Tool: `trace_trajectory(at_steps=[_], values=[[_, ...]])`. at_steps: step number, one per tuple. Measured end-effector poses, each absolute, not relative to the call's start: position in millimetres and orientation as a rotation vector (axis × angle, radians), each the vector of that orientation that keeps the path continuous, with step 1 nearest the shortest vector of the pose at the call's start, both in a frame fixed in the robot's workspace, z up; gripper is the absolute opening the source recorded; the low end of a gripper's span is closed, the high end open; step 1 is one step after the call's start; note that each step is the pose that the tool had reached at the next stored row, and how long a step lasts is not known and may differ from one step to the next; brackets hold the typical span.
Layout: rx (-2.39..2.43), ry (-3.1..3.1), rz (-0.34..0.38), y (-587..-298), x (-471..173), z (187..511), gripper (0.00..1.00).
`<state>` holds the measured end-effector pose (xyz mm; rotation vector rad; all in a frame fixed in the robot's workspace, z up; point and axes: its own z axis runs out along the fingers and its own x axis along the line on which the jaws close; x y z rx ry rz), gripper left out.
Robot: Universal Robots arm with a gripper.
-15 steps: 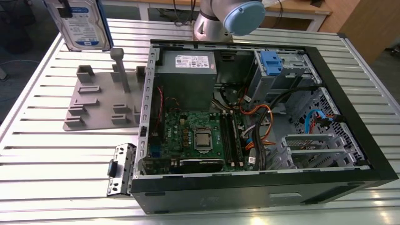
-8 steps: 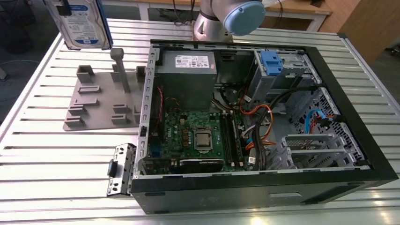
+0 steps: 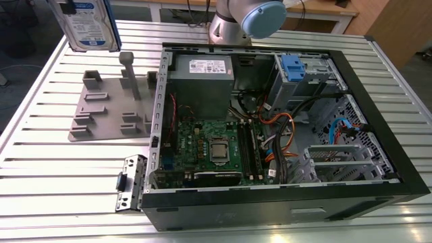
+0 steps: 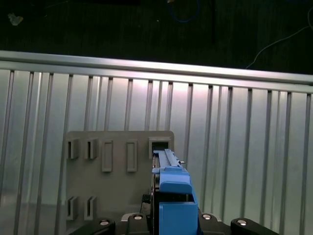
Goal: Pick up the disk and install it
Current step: 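Pick up the disk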
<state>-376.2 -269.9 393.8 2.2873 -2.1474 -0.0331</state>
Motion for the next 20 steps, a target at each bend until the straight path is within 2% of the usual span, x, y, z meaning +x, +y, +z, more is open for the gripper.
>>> trace_trajectory(at_steps=[20], values=[[2.287,-2.147,-0.033,-269.9,-376.1,406.4,0.36]])
